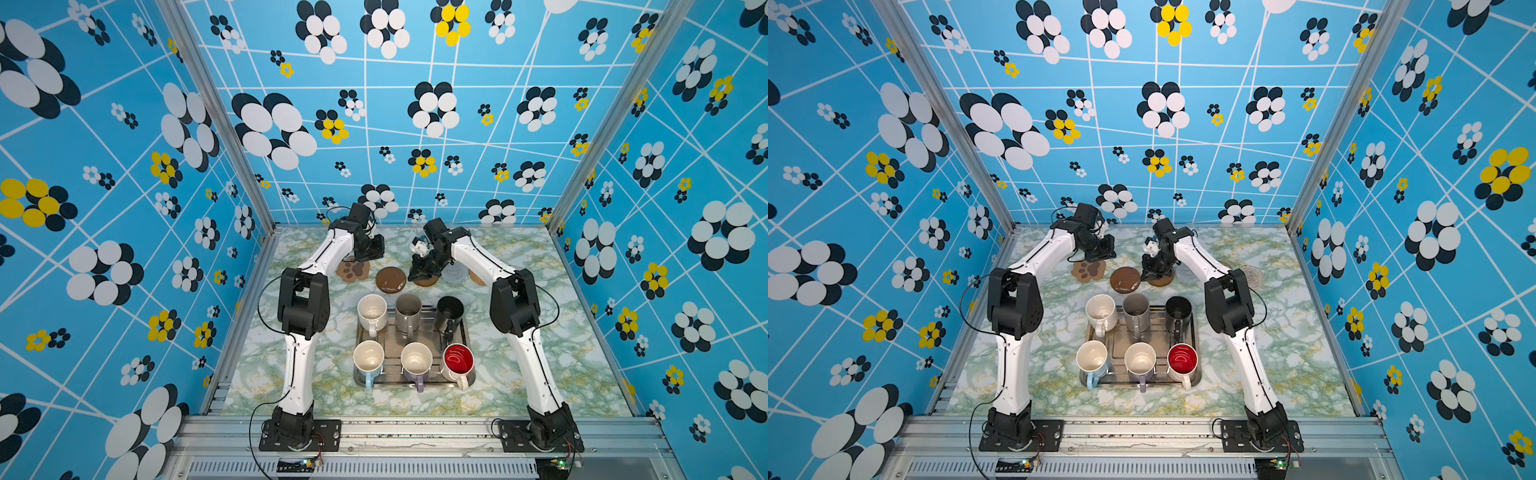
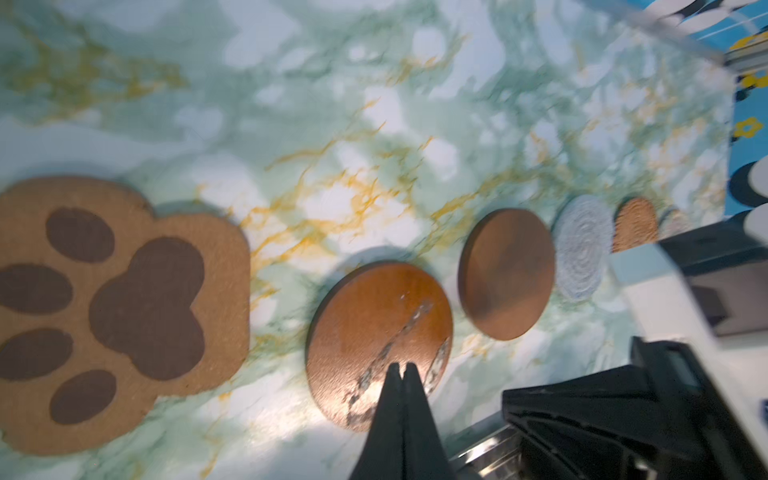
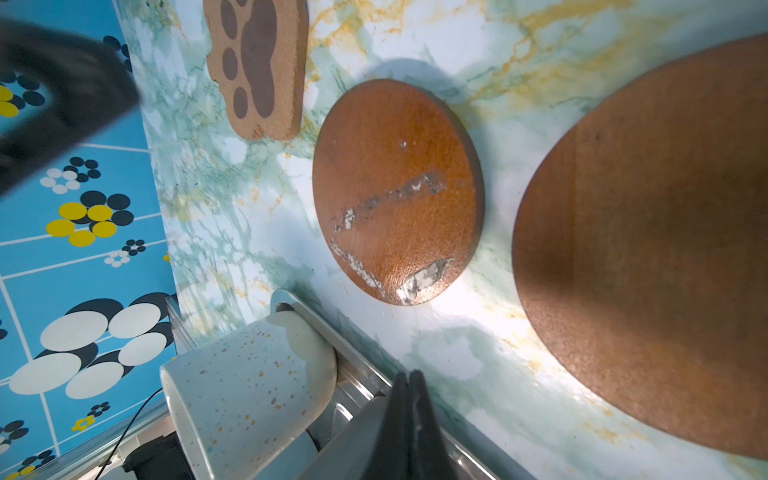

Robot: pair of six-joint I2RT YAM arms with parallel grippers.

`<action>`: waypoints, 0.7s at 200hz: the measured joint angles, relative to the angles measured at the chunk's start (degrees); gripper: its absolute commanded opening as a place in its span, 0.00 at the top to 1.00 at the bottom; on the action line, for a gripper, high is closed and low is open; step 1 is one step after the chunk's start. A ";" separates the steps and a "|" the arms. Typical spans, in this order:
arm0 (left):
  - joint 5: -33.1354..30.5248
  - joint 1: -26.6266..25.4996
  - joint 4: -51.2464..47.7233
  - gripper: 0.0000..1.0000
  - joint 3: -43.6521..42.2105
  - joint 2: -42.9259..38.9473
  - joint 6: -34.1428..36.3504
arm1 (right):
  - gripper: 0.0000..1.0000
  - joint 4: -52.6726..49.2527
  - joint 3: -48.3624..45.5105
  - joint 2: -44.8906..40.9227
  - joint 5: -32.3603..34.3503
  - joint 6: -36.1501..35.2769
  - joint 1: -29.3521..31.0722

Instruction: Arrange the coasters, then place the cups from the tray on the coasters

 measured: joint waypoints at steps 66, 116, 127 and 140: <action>-0.83 -0.09 -0.55 1.00 -2.82 0.00 0.90 | 1.00 1.53 -6.51 0.00 -2.14 -0.22 1.75; -0.85 -0.09 -0.50 1.00 -4.52 0.00 0.87 | 1.00 4.57 -9.38 0.00 -3.74 0.92 2.12; -0.85 -0.09 -0.50 1.00 -4.81 0.00 0.87 | 1.00 5.27 -9.73 0.00 -4.00 1.38 2.14; -0.83 -0.09 -0.48 1.00 -5.03 0.00 0.87 | 1.00 5.95 -9.75 0.00 -4.35 1.84 2.14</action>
